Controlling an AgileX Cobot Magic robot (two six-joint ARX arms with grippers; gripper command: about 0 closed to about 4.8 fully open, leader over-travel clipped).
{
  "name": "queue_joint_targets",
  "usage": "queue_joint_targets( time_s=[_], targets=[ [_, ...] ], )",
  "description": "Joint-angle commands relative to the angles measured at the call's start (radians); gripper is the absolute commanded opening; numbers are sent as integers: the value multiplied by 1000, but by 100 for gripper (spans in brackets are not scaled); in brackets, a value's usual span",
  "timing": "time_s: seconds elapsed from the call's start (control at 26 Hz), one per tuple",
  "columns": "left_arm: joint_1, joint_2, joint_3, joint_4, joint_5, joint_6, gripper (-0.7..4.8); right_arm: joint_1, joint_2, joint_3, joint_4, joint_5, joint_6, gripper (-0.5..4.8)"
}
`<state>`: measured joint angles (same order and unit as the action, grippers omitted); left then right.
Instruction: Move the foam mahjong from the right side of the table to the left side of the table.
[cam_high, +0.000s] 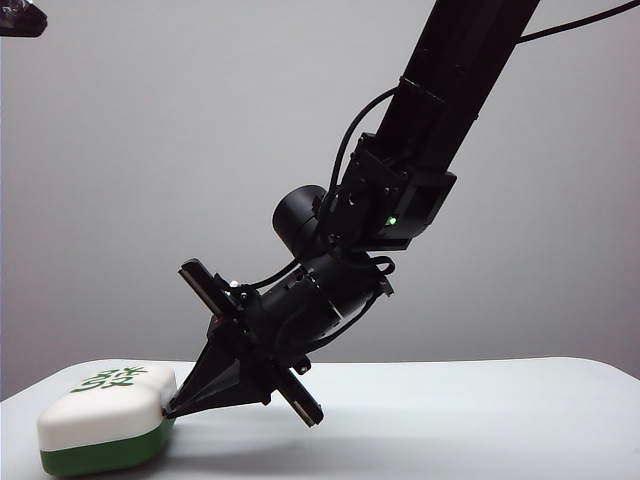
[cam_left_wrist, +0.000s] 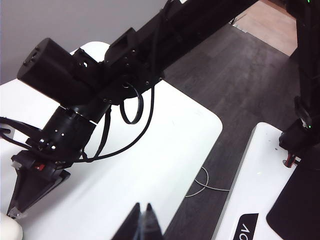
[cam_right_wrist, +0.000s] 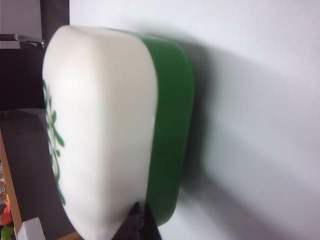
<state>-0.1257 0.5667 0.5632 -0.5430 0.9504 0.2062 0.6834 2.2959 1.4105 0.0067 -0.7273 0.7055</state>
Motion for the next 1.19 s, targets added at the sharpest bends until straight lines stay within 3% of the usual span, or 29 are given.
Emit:
queue_joint_targets(
  time_s=[0.04,0.58,0.81,1.04,1.19],
  targets=[
    [0,-2,5,3,8,5,-5,1,-5,1,-9,-5,-6,-5],
    [0,-2,6,2,8,4,-5,15,-5,1,-8,-3,-13,-5],
    [0,-2,6,3,8,4,-5,-8,-10,1,-93,-9,-71,-5],
    [1,-3,6,29,-52,4,-5,-51,-71,1,-253,-32,-219,-5],
    [1,-3,8,35,-130,4,-5,-109,-168,0,-460,-36,-402,-5]
  ],
)
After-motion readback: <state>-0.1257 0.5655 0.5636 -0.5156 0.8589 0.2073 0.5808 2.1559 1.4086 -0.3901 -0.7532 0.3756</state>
